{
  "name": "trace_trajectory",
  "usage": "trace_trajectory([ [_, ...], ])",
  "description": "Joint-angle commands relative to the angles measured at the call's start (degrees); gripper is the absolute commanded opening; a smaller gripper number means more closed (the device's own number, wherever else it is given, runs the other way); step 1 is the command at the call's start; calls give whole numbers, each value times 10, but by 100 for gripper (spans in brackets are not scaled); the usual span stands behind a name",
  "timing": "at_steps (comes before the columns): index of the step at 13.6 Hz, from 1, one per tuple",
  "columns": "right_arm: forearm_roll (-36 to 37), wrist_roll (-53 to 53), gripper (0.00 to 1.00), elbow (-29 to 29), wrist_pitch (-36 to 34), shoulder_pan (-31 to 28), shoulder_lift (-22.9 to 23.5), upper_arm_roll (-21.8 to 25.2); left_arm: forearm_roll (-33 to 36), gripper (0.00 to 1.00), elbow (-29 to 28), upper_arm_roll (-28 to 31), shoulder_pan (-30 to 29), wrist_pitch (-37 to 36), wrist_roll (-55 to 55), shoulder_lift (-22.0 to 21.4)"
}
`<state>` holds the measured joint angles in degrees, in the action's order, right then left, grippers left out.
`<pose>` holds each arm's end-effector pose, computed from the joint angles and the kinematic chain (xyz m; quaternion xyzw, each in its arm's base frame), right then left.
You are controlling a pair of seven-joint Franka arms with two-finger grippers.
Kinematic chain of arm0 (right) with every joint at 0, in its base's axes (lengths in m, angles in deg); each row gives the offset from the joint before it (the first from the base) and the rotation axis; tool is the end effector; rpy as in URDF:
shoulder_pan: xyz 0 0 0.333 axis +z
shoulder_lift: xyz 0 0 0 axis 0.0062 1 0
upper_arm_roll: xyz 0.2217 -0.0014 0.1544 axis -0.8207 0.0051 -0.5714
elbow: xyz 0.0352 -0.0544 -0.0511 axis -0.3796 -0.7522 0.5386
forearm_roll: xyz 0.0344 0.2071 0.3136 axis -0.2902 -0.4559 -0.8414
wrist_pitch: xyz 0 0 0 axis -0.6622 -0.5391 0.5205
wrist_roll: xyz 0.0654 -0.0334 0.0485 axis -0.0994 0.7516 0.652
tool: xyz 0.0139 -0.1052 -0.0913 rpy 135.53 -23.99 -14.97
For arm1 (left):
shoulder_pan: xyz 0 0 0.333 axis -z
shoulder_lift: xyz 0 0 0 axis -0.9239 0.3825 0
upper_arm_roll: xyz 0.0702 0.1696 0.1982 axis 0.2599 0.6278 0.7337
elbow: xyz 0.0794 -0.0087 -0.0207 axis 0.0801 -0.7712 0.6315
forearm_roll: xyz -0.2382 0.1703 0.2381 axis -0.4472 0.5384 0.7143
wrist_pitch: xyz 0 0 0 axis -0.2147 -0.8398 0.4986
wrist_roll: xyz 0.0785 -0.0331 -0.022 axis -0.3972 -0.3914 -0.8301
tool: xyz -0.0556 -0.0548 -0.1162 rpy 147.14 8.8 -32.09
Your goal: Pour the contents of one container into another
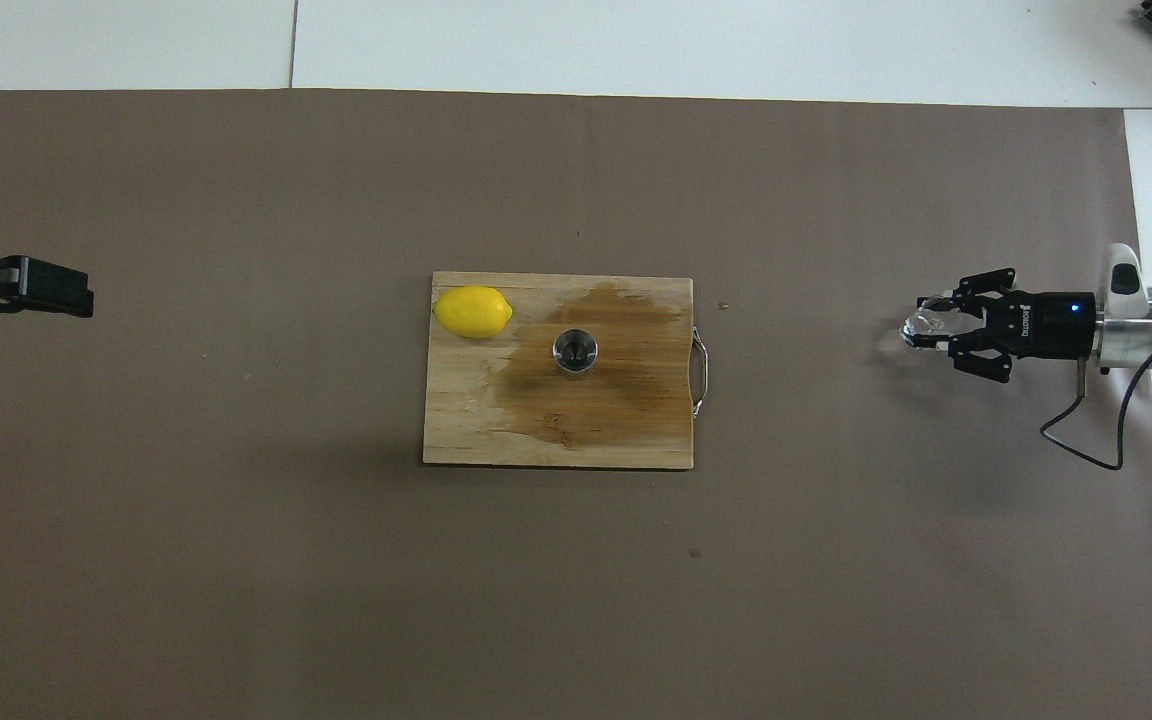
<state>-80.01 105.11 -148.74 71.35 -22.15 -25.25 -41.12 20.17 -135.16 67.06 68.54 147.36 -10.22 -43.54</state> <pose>0.5630 -0.1211 0.2040 -0.7272 -0.4680 -0.3346 0.3743 0.5467 -0.0195 0.5351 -0.9992 0.0247 -0.0304 0.0095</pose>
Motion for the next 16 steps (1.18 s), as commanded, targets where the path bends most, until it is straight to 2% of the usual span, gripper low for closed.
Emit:
trace_trajectory([
  [1,-24,41,0,-6,-9,-7,10,-2,4,100,-8,0,-2,-4,-5,-9],
  [3,-25,45,0,-7,-9,-7,12,-2,4,100,-8,0,-2,-4,-5,-9],
  [6,-36,59,7,-6,-9,-7,24,-2,4,100,-8,0,-2,-4,-5,-9],
  [8,-37,66,16,-6,-10,-8,28,-2,4,100,-8,0,-2,-4,-5,-9],
  [9,-37,70,26,-6,-10,-8,29,-2,4,100,-8,0,-2,-4,-5,-9],
  [11,-40,74,29,-6,-10,-9,31,-2,4,100,-8,0,-2,-4,-5,-9],
  [13,-40,79,37,-6,-10,-9,31,-2,4,100,-8,0,-2,-4,-5,-9],
  [14,-41,79,56,-5,-9,-9,31,-2,4,100,-8,0,-2,-4,-5,-9],
  [15,-41,79,100,-4,-10,-9,31,-2,4,100,-8,0,-2,-4,-5,-9],
  [16,-42,79,100,1,-11,-8,31,-2,4,100,-8,0,-2,-4,-5,-9],
])
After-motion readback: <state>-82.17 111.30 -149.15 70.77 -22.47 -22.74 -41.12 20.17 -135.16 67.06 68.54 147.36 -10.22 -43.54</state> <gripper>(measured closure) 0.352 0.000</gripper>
